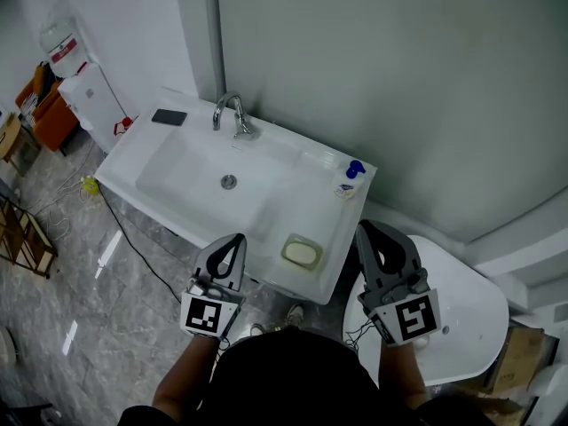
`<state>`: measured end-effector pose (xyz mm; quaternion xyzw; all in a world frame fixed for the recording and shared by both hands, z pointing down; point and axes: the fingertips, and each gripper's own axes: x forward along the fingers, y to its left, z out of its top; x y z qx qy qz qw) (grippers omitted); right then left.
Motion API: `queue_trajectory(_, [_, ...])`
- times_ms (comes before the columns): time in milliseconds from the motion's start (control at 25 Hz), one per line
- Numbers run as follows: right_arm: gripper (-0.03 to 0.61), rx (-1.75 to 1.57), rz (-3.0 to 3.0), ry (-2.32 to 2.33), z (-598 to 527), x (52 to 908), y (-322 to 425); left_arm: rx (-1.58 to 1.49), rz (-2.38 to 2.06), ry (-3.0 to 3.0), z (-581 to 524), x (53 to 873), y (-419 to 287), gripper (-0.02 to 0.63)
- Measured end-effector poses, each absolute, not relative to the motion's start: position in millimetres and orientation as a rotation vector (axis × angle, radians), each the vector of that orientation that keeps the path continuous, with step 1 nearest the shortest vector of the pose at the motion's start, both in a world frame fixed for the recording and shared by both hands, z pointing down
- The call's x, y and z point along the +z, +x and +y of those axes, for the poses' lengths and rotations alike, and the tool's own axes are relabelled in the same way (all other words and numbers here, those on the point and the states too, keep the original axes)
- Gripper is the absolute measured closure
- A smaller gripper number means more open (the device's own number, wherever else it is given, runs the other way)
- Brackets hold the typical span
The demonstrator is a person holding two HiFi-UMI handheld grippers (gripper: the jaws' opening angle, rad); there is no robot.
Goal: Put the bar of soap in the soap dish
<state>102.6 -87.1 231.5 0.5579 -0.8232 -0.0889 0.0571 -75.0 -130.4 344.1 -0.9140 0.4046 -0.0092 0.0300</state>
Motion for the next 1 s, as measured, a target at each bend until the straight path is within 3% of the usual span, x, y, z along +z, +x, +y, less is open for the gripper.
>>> queue_trajectory(240, [0.566, -0.401, -2.426, 1.979, -64.9, 213.9, 134.7, 0.022, 1.276, -2.789, -130.3, 329.8, -80.3, 0.592])
queue_trajectory(1000, [0.566, -0.226, -2.376, 2.084, -64.7, 237.5, 184.1, -0.03, 1.325, -2.774, -121.0, 332.4, -93.1, 0.592])
